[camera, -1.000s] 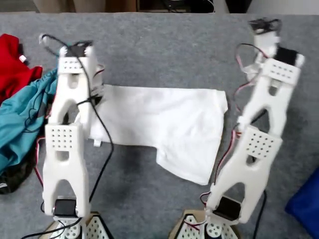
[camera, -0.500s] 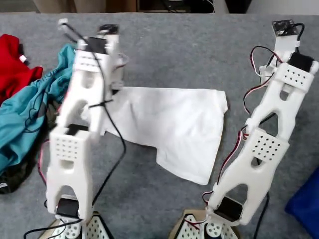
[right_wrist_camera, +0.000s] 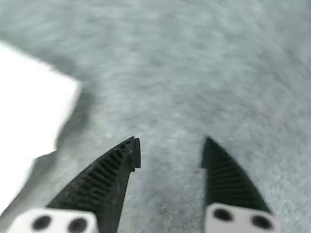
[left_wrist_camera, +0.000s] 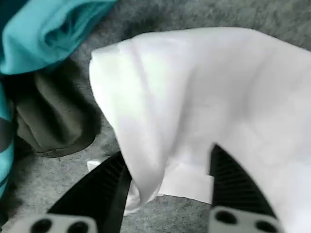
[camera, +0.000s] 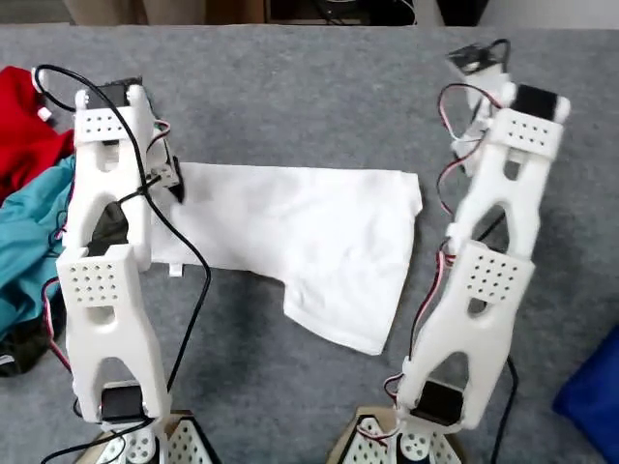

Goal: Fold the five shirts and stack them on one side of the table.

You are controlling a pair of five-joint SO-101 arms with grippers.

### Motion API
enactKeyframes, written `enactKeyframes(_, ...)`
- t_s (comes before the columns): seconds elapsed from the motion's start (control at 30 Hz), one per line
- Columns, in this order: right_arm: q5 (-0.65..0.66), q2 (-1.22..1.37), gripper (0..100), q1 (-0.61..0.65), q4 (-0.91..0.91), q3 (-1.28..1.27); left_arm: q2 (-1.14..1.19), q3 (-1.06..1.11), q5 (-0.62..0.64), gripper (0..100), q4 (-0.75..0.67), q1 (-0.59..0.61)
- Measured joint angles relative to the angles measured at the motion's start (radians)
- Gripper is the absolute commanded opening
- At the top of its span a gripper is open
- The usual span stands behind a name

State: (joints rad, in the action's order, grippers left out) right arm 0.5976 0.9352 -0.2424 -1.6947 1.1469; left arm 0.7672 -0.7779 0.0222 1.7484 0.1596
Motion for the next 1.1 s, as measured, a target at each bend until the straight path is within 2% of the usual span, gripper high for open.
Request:
enactKeyframes(0.17, 0.11, -0.051, 27.8, 0.091, -0.074, 0.075, -0.008, 0.006, 0.003, 28, 0.0, -0.002)
enactKeyframes(0.27, 0.193, -0.163, 27.8, 0.127, -0.074, -0.014, -0.072, 0.028, 0.003, 28, 0.0, 0.012)
enactKeyframes(0.4, 0.276, -0.381, 27.8, 0.184, -0.074, -0.313, -0.199, 0.106, 0.005, 28, 0.0, 0.025)
enactKeyframes(0.63, 0.368, -0.888, 27.8, 0.334, -0.012, -0.997, -0.474, 0.359, -0.049, 27, 0.0, 0.025)
enactKeyframes(0.8, 0.368, -1.252, 27.8, 0.506, 0.133, -1.485, -0.672, 0.503, -0.057, 28, 0.0, 0.051)
enactKeyframes(0.87, 0.321, -1.359, 27.8, 0.575, 0.198, -1.656, -0.744, 0.542, -0.06, 28, 0.0, 0.074)
enactKeyframes(0.97, 0.252, -1.441, 27.8, 0.663, 0.255, -1.852, -0.85, 0.634, -0.06, 28, 0.0, 0.094)
enactKeyframes(1.1, 0.19, -1.447, 27.8, 0.724, 0.281, -1.984, -0.97, 0.819, -0.06, 28, -0.015, 0.098)
